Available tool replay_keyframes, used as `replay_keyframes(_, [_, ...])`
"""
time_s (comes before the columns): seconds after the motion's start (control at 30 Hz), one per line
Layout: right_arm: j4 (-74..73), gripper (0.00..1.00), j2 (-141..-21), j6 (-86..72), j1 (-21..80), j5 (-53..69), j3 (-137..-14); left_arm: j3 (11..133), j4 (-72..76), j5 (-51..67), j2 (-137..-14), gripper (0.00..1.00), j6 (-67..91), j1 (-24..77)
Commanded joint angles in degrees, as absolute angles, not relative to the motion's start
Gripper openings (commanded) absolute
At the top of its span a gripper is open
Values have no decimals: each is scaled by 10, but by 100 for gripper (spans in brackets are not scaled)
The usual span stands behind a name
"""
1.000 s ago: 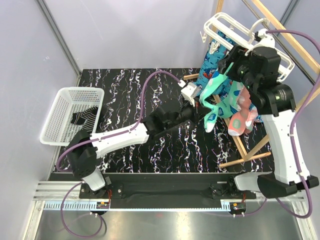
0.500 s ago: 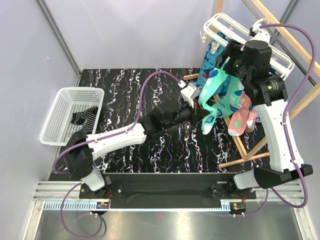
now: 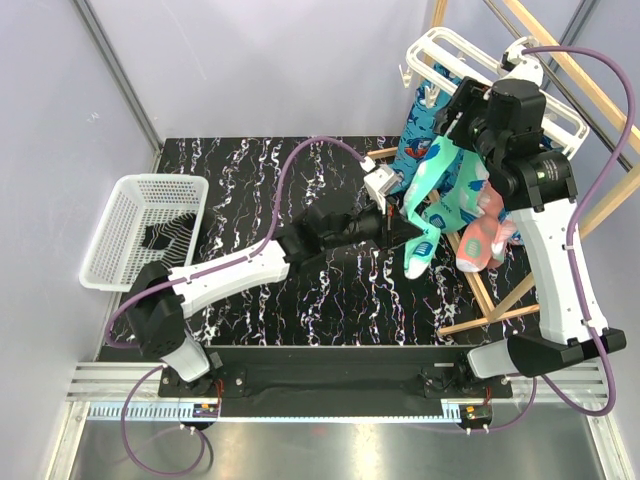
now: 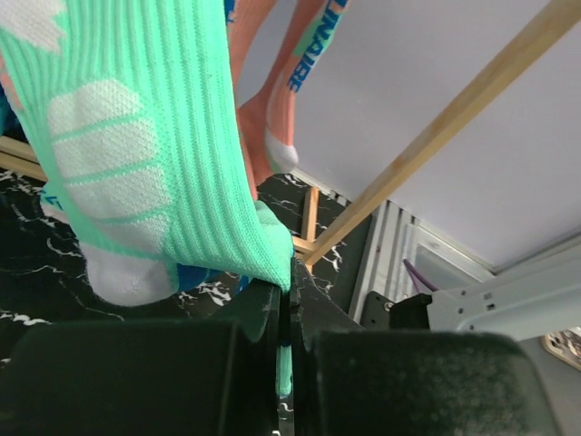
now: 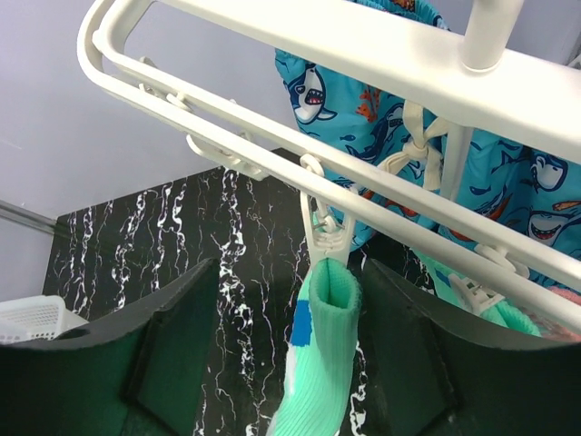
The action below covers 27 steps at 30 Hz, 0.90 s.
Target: Remove the socks clipped to the hanger
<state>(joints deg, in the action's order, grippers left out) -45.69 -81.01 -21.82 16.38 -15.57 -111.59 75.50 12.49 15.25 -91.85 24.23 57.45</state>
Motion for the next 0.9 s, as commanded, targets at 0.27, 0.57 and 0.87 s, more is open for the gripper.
replay_keyframes(0.27, [-437,71,-836,-201,163,-210,-1153,781,149,224,-878,0,264,561])
replay_keyframes(0.57, [-407,63,-845,-186,163,-227,-1147,784,150,237,-878,0,265,560])
replay_keyframes(0.87, [-379,46,-840,-190,163,-254,-1130,785,149,238,-875,0,264,561])
